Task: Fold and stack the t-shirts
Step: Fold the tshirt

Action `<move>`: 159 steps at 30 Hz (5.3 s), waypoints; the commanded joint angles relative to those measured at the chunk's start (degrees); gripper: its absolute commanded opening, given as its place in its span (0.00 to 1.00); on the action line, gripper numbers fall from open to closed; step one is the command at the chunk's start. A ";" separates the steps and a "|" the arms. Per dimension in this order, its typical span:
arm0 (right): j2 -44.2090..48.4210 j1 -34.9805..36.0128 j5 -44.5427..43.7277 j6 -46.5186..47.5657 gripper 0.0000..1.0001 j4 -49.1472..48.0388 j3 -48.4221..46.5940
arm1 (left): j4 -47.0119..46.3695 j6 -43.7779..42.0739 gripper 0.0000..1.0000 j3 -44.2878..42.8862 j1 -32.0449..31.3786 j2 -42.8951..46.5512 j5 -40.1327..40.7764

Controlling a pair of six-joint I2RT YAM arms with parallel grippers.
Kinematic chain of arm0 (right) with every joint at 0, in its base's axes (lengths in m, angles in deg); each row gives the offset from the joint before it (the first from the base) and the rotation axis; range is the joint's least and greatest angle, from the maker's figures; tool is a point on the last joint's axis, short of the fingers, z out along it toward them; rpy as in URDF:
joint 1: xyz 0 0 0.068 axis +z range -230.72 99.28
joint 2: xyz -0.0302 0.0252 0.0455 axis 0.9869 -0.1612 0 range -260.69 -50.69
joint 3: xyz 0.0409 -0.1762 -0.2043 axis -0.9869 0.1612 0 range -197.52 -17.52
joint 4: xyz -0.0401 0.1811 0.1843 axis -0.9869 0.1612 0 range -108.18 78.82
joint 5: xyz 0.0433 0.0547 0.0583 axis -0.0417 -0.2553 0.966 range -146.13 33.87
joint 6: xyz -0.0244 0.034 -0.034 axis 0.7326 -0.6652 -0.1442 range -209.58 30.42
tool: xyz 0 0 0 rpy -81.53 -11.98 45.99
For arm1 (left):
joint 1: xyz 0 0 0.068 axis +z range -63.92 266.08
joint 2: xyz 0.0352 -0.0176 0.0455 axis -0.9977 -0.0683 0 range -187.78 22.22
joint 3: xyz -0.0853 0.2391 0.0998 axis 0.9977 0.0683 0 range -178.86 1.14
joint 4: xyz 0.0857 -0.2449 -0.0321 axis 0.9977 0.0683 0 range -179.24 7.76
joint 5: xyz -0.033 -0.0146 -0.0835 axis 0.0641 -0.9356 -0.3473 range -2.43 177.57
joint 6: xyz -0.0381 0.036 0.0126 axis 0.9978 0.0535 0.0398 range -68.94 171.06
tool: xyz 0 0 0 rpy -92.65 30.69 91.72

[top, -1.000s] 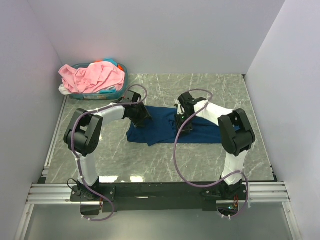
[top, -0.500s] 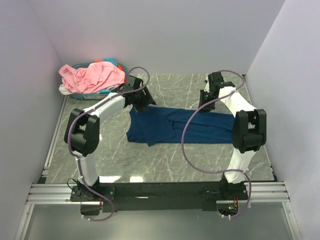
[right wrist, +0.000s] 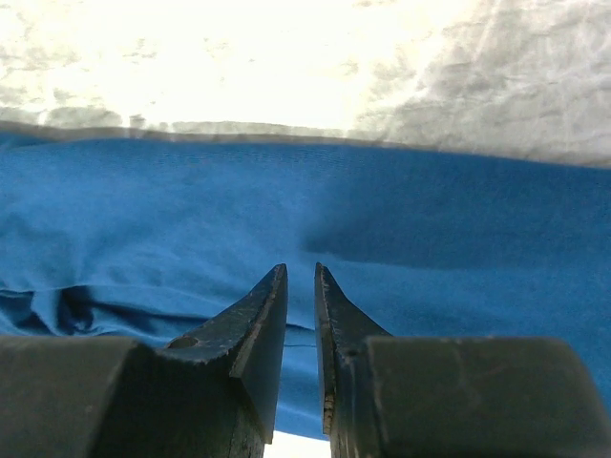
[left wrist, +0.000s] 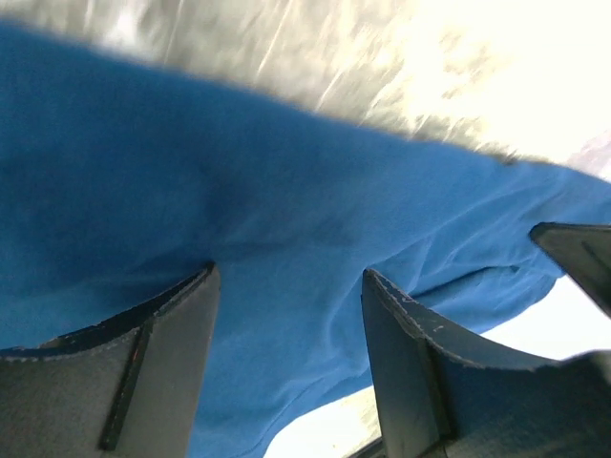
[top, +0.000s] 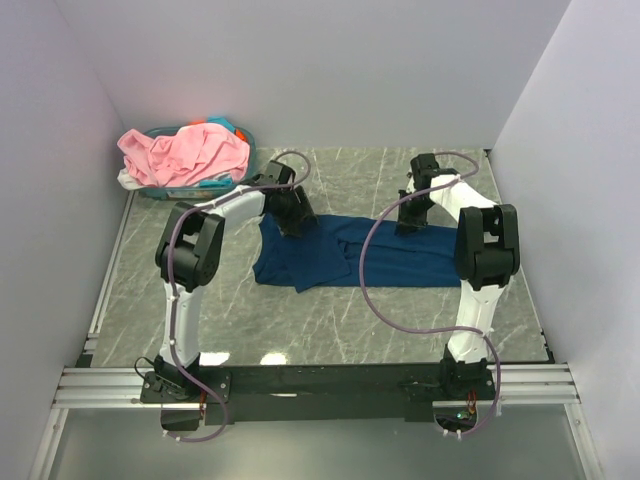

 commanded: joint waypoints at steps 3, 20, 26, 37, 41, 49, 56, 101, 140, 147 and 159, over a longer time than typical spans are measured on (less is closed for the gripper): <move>-0.89 -0.99 -1.99 0.16 0.25 -1.02 1.74 | 1.00 -2.90 0.67 -5.16 1.55 -3.71 -1.88; 3.23 -1.08 -1.83 -3.53 0.25 3.82 11.49 | 6.54 -13.26 0.66 -30.80 4.10 -21.90 -4.60; 7.10 -0.56 2.83 -6.25 0.25 3.03 18.00 | 2.85 -16.17 0.65 -34.52 4.19 -25.42 -8.29; 13.43 0.24 -4.54 -3.71 0.25 8.82 13.18 | -4.97 -13.63 0.66 -35.13 4.19 -19.89 -10.50; 13.43 0.15 -7.18 -2.83 0.25 10.14 11.94 | -6.64 -11.00 0.67 -34.70 4.19 -15.41 -10.23; 12.65 0.15 -7.45 -2.65 0.25 9.53 14.84 | -3.92 -2.12 0.67 -20.06 4.19 -6.18 -10.31; 10.27 0.15 -8.41 -2.74 0.25 10.14 14.49 | -7.80 3.87 0.66 -9.47 3.57 -3.36 -13.13; 9.73 21.33 3.19 -10.49 0.23 8.38 17.13 | -20.96 -6.69 0.64 -30.92 6.74 -28.16 -23.15; 7.20 29.59 11.09 -7.49 0.24 0.30 20.74 | -15.87 4.31 0.64 -22.55 6.30 -21.46 -16.73; 3.15 30.38 11.27 -7.75 0.24 1.18 15.29 | -19.56 3.86 0.64 -27.57 6.82 -26.56 -16.82; 3.06 30.74 10.57 -5.73 0.25 3.55 9.57 | -31.60 4.39 0.65 -31.09 7.44 -28.68 -19.46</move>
